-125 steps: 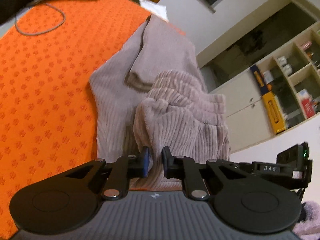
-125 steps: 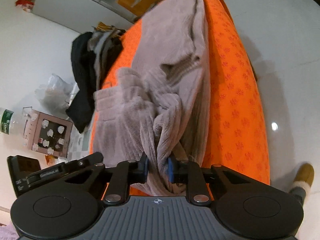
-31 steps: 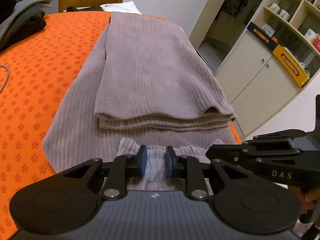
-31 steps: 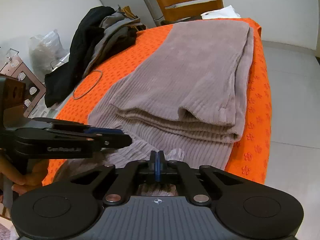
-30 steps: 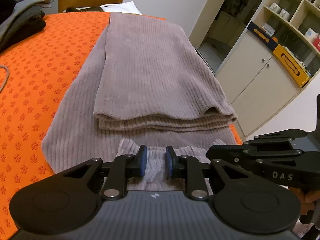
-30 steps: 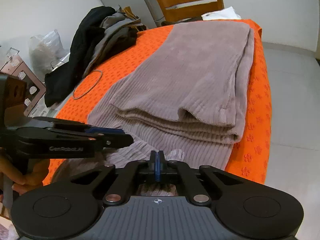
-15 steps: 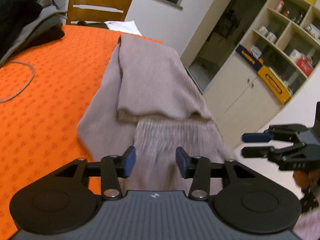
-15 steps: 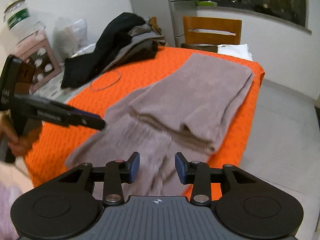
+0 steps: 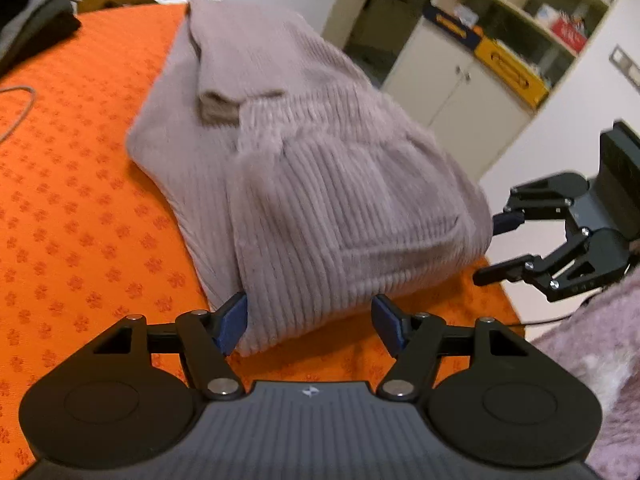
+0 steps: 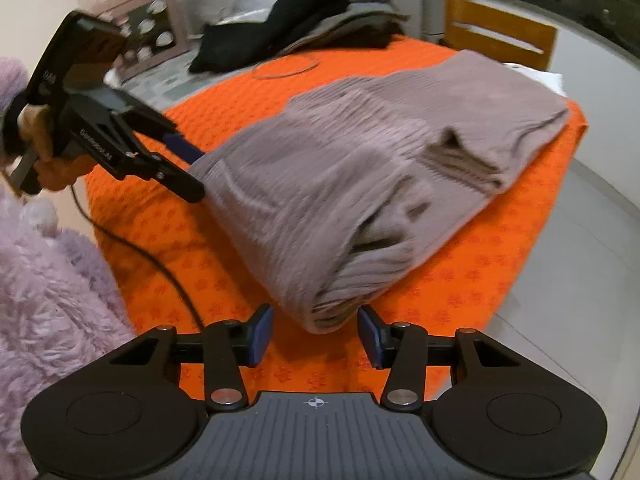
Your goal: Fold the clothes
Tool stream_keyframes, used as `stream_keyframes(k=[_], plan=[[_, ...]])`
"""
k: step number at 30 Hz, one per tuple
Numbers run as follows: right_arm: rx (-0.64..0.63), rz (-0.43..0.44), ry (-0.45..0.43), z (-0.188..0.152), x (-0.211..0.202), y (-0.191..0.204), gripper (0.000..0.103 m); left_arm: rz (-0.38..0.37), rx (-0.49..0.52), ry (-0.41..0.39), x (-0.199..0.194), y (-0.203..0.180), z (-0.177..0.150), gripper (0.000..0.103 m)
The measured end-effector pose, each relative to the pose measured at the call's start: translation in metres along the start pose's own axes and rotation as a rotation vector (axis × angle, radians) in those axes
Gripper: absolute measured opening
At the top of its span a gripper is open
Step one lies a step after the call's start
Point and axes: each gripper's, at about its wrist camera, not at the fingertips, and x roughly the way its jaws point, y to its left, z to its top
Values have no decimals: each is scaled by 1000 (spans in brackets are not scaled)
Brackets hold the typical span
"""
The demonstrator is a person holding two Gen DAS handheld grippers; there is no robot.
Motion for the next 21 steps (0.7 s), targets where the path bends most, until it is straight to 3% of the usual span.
stream_keyframes(k=[2,3,4,7,10,21], plan=[[-23,11,24,1,8,4,29,8,25,5,5,-1,0,72],[-28,7,28,2,10,5,26,17,38,4,7,-2,0,67],[-26,2,29,2,12,5,19,39,56,7,7,-4,1,54],[12,20,20,6,8,-1,15,63,78,-5,2,-6,5,37],[57,43,-1,10,-1,-7,14,74,90,-51,-10,-12,12,32],[232,121,-99,43,-39,-44,14,61,-2,-152,-46,-15,64,30]])
